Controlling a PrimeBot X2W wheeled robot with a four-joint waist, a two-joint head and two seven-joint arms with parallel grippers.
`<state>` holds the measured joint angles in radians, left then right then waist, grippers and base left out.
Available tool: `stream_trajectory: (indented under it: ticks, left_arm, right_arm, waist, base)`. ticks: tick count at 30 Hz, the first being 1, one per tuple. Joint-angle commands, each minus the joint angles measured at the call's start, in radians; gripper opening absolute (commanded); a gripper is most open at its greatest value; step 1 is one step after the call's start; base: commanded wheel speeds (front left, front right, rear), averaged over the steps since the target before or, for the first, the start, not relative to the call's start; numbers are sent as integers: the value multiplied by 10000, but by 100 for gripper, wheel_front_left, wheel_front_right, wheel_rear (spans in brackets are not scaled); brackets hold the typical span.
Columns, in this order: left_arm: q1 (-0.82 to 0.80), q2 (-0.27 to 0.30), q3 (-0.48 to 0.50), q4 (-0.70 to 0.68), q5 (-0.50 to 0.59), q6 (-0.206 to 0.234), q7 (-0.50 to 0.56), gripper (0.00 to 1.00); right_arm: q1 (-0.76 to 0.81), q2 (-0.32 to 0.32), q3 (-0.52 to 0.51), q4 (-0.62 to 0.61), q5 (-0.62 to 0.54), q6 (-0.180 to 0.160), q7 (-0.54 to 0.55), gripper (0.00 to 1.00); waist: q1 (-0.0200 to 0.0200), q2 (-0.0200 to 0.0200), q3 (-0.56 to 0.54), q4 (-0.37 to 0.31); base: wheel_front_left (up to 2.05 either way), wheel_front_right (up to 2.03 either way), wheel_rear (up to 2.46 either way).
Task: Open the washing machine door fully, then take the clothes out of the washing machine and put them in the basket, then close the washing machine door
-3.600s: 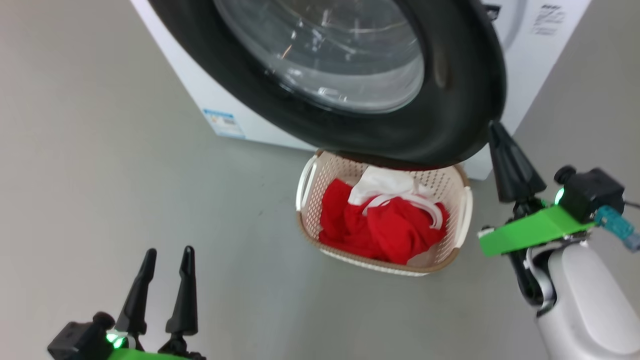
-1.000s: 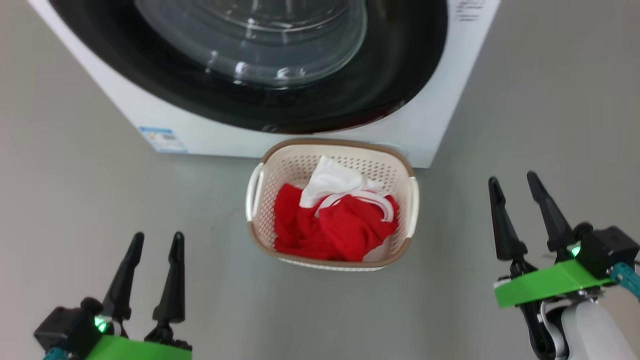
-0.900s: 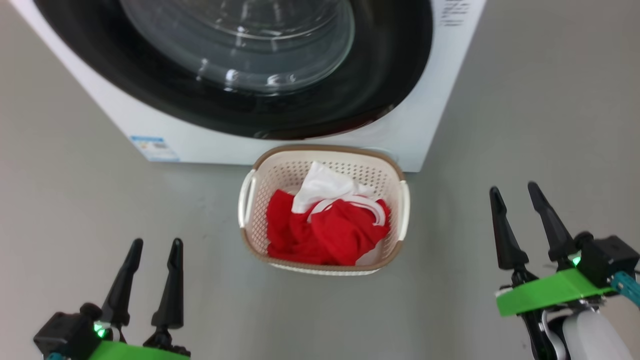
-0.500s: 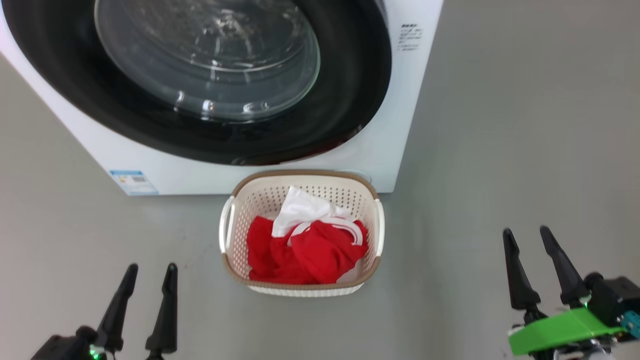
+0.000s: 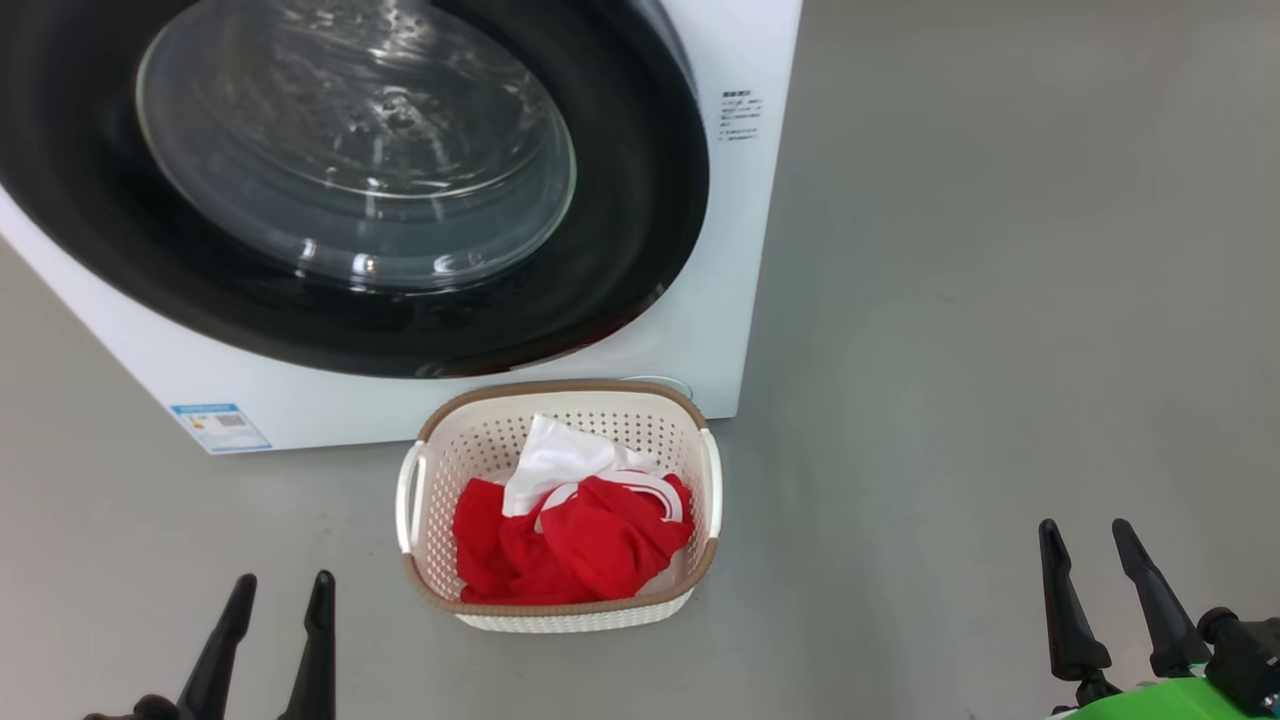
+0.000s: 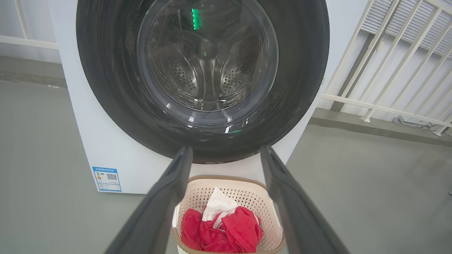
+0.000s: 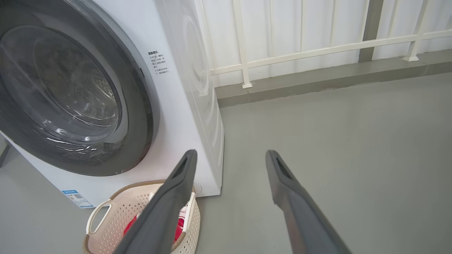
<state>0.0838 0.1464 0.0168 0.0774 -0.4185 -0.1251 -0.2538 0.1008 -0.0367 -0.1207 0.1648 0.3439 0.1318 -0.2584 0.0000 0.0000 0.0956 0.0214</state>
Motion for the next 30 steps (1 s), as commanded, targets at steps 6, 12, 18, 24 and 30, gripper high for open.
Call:
stream_trajectory:
  ticks: [6,12,18,24,30]
  left_arm:
    - [-139,250,383,-290,40,-56,-80,100]
    - [-179,284,354,-306,21,-56,-80,100]
    - [-2,77,-73,-44,-69,0,0,0]
    - [-11,-230,-220,485,-220,15,104,0]
    - [-79,-239,-195,524,-820,13,252,0]
  right_arm:
    - [-111,-136,179,-256,71,-11,-34,100]
    - [-164,-136,182,-235,129,-11,-34,100]
    - [9,6,-15,8,86,0,0,0]
    - [-2,173,66,549,234,0,64,0]
    - [-78,137,94,542,864,-1,222,0]
  waist:
    - [0,0,0,-144]
    - [0,0,-12,-137]
    - [0,0,-56,-90]
    - [0,0,-64,-84]
    - [22,0,-138,-91]
  base:
    - [0,0,0]
    - [0,0,0]
    - [0,0,0]
    - [0,0,0]
    - [0,0,0]
